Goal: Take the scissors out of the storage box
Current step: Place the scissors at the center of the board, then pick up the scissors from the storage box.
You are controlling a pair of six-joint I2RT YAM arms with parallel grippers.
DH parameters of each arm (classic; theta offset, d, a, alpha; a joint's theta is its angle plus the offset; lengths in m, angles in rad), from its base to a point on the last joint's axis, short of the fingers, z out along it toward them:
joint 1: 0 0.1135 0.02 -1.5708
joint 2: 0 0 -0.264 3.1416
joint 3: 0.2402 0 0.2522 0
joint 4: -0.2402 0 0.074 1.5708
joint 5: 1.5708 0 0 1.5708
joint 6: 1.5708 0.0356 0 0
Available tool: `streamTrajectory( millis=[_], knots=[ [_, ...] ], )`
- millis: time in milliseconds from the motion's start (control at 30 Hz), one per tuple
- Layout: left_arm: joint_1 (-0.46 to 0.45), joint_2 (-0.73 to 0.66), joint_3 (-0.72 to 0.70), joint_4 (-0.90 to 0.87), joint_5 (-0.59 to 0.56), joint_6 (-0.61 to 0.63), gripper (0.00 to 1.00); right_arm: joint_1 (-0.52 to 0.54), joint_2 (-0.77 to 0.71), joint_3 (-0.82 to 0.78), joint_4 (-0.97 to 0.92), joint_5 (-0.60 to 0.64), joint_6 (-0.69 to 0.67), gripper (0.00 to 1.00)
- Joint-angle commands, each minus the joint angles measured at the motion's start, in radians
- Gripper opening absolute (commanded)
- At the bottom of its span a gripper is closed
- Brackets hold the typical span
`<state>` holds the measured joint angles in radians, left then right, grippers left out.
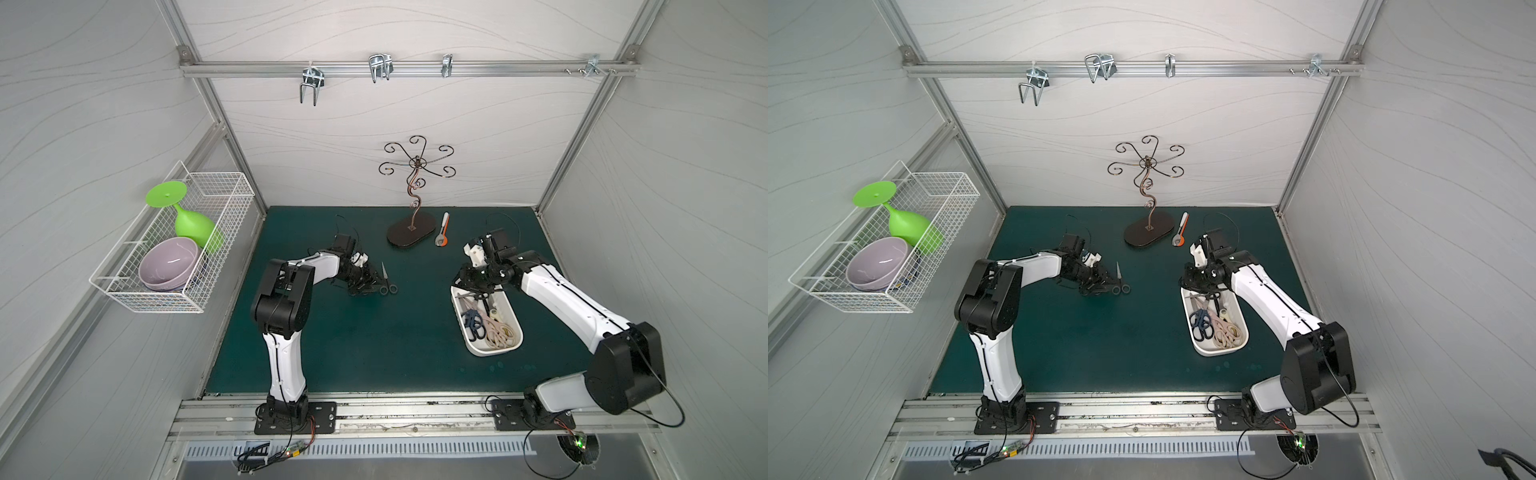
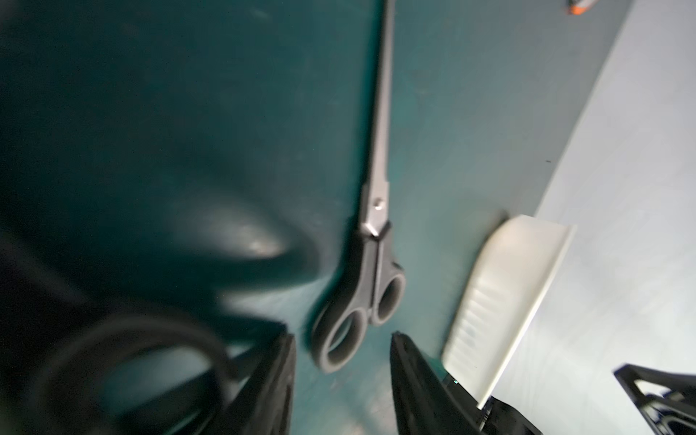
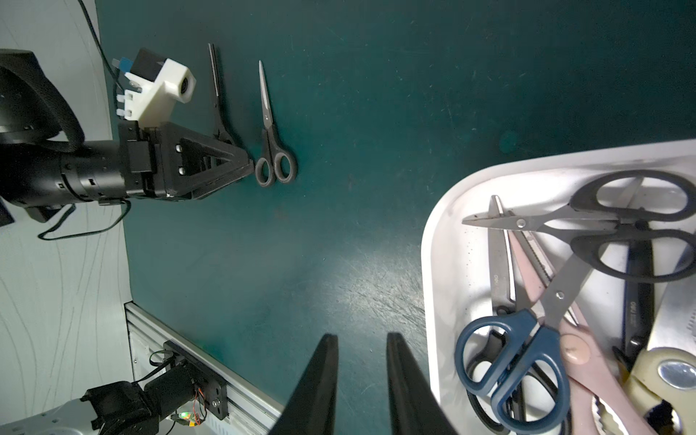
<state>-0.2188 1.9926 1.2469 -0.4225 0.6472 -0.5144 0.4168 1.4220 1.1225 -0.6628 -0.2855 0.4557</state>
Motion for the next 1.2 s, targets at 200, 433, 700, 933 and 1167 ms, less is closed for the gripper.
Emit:
streamTrajectory(
  millis=[200, 433, 700, 933, 1167],
  knots=[
    [0.001, -0.15, 0.151, -0.224, -0.138, 0.064, 0.46, 0.0, -0.014, 0.014, -0.065, 0.071, -0.035, 0.28],
    [-0.001, -0.307, 0.002, 0.225, 0.155, -0.205, 0.44, 0.0, -0.055, -0.047, -0.143, 0.141, -0.031, 0.28],
    [-0.102, -0.313, -0.155, 0.534, 0.235, -0.425, 0.44, 0.0, -0.114, -0.168, -0.207, 0.349, 0.092, 0.28],
    [-0.195, -0.305, -0.225, 0.571, 0.204, -0.455, 0.44, 0.002, -0.087, -0.212, -0.18, 0.371, 0.116, 0.27],
    [-0.2, -0.332, -0.237, 0.474, 0.189, -0.387, 0.44, 0.003, -0.05, -0.245, -0.123, 0.369, 0.126, 0.26]
  ],
)
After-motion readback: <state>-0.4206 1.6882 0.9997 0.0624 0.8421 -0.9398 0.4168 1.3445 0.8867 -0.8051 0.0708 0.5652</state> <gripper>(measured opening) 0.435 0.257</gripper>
